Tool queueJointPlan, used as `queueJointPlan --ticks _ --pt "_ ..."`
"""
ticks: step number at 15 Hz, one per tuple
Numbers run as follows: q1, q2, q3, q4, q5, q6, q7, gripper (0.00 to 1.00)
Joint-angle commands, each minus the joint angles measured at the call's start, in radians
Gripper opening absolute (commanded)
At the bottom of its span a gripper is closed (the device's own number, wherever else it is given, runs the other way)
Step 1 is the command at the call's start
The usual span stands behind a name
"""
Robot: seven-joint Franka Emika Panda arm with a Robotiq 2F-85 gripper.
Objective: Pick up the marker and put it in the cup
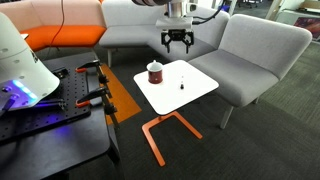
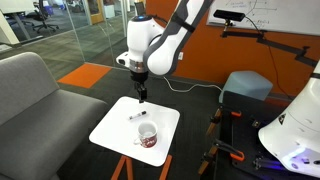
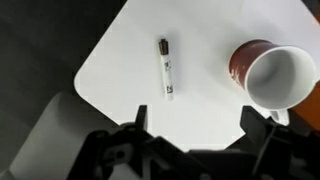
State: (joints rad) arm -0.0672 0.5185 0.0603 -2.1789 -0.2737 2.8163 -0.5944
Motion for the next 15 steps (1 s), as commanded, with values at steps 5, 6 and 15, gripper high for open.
queueJointPlan --ticks 5,6,15 --pt "-0.077 0.321 0.088 0.278 -0.021 -0.047 -0.114 1.0" --pt "-0.071 0.36 0.083 0.317 -0.024 -0.056 -0.107 1.0" --pt "-0.027 0.615 0.044 0.636 -0.095 -0.133 -0.104 0.68"
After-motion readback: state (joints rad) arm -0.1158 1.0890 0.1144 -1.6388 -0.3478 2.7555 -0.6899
